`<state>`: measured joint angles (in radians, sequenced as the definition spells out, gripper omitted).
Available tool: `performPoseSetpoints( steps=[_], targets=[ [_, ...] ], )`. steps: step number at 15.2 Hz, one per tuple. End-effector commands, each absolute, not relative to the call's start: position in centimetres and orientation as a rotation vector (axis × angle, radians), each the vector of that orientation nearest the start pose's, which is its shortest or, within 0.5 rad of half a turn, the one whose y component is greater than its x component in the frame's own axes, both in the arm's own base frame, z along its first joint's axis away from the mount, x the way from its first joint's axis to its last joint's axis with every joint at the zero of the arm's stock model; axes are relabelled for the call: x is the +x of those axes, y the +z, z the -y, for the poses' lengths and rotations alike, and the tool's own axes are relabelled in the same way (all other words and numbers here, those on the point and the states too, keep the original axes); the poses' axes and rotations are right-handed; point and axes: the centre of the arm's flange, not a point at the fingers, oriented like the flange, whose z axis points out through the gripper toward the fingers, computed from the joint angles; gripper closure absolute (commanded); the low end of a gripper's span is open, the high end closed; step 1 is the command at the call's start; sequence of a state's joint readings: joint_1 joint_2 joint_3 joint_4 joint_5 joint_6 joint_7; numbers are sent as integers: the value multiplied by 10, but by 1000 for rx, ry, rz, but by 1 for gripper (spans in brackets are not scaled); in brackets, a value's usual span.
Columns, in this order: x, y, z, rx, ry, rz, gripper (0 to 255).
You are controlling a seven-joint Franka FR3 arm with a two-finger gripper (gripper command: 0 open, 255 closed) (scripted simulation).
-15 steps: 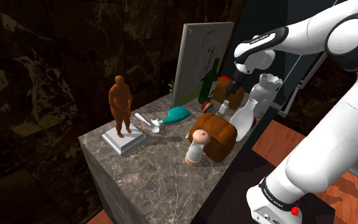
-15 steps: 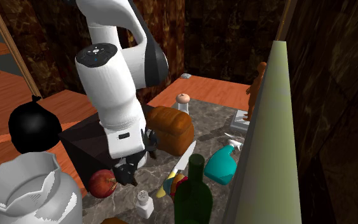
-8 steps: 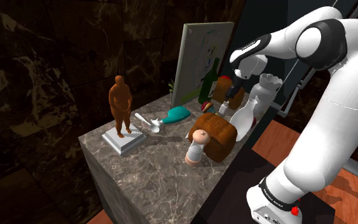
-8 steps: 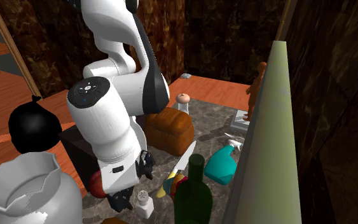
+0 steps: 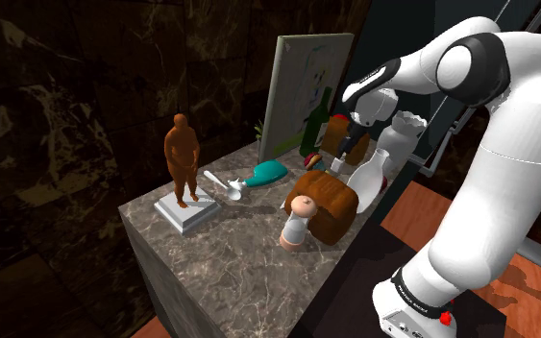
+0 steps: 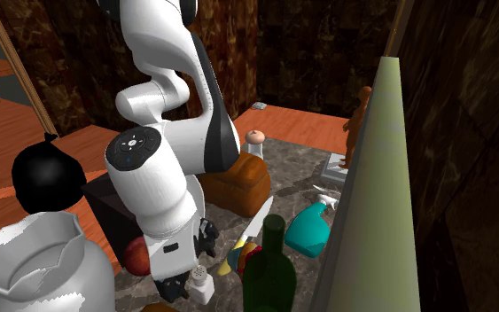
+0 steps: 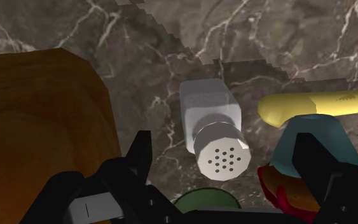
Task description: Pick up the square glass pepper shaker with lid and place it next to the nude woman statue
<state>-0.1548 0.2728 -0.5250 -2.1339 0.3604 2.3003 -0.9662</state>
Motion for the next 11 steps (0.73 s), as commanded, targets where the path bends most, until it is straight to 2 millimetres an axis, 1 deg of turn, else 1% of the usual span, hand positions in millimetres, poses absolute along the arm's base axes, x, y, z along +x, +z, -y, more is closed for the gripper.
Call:
performPoseSetpoints(
  steps=[1, 4, 5, 11],
  targets=[
    [444, 289, 345, -3015, -83, 74, 0],
    [444, 289, 345, -3015, -83, 74, 0],
    [444, 289, 345, -3015, -83, 74, 255],
    [444, 289, 345, -3015, -83, 74, 255]
  ],
)
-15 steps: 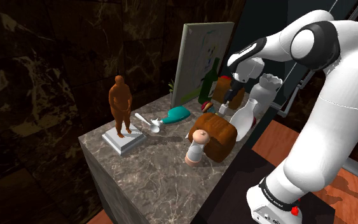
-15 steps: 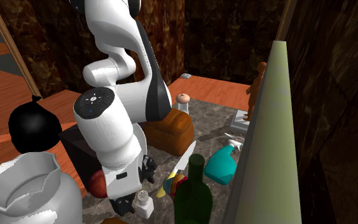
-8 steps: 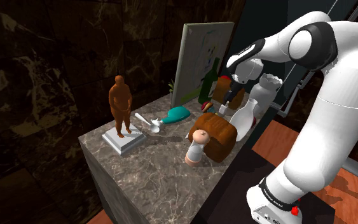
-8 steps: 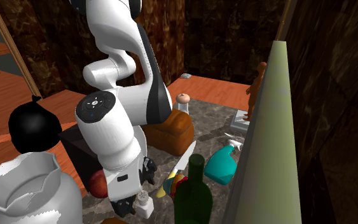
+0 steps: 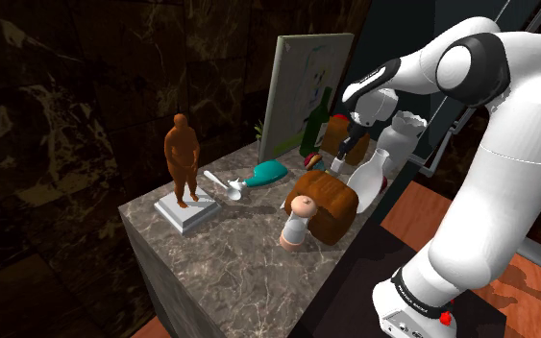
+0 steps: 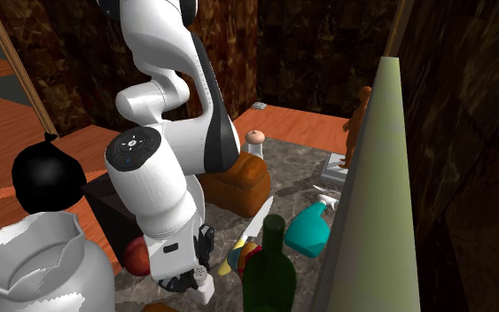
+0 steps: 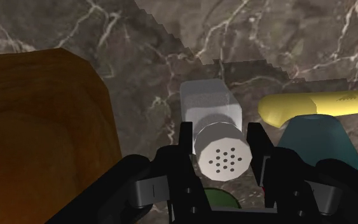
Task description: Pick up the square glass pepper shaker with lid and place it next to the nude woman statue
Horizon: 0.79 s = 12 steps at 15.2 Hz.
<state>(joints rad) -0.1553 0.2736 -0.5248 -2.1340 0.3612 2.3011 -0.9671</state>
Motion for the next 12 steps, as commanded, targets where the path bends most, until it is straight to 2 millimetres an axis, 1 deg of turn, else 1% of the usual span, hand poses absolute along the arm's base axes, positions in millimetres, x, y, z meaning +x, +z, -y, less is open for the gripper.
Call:
performPoseSetpoints(
  steps=[1, 3, 12],
  targets=[
    [444, 289, 345, -3015, -83, 74, 255],
    [444, 289, 345, -3015, -83, 74, 255],
    [444, 337, 345, -3015, -83, 74, 255]
  ],
)
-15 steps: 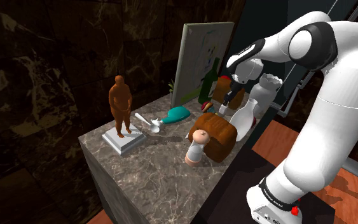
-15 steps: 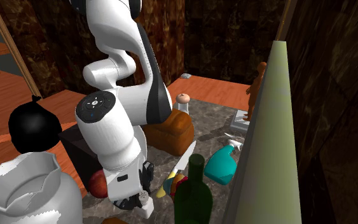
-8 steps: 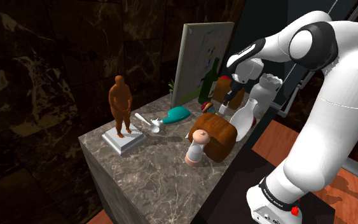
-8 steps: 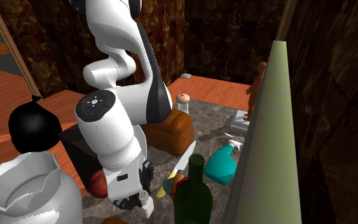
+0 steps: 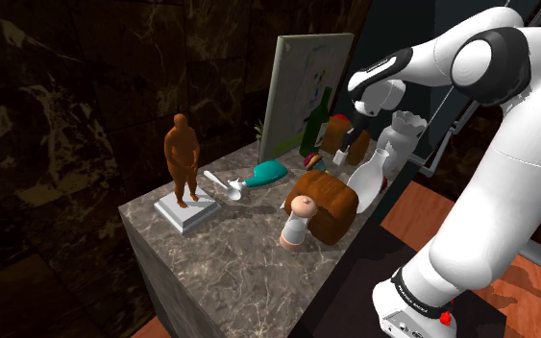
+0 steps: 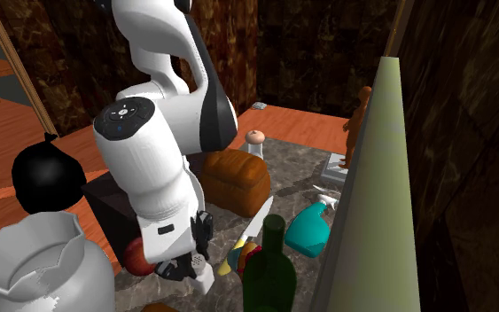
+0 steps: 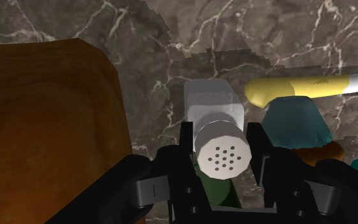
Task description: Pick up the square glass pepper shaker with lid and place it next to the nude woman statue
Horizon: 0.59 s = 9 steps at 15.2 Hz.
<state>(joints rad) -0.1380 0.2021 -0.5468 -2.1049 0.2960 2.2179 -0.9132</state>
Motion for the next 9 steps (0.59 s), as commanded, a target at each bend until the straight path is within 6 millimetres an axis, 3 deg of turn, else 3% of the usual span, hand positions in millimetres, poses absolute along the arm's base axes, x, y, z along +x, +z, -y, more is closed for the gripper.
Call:
performPoseSetpoints(
  steps=[1, 9],
  targets=[
    [444, 342, 345, -3015, -83, 74, 255],
    [444, 384, 345, -3015, -83, 74, 255]
  ],
)
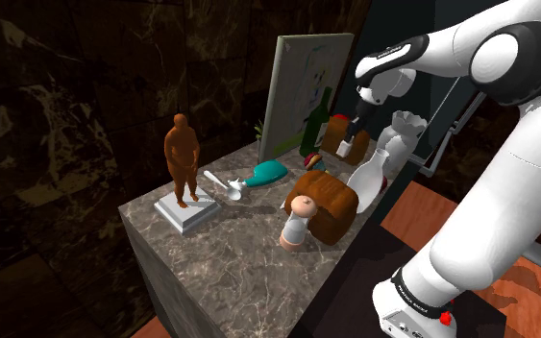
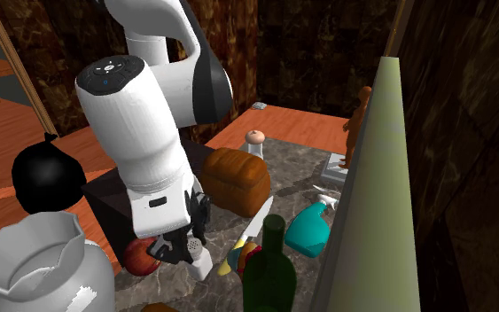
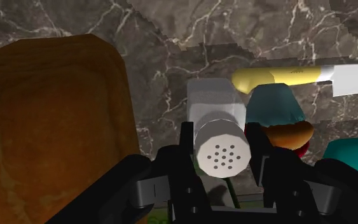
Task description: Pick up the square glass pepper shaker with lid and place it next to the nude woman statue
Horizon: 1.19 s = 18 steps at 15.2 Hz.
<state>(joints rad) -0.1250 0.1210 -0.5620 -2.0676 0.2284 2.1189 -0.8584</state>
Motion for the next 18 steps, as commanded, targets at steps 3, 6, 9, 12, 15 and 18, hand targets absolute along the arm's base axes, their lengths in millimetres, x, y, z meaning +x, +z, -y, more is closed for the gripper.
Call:
performPoseSetpoints(
  steps=[3, 6, 9, 12, 15, 18],
  targets=[
    [444, 400, 345, -3015, -83, 74, 255],
    [444, 416, 345, -3015, -83, 74, 255],
    [444, 432, 345, -3015, -83, 74, 255],
    [444, 448, 345, -3015, -83, 74, 255],
    [444, 464, 345, -3015, -83, 74, 255],
    [444, 479, 345, -3015, -83, 74, 255]
  ],
)
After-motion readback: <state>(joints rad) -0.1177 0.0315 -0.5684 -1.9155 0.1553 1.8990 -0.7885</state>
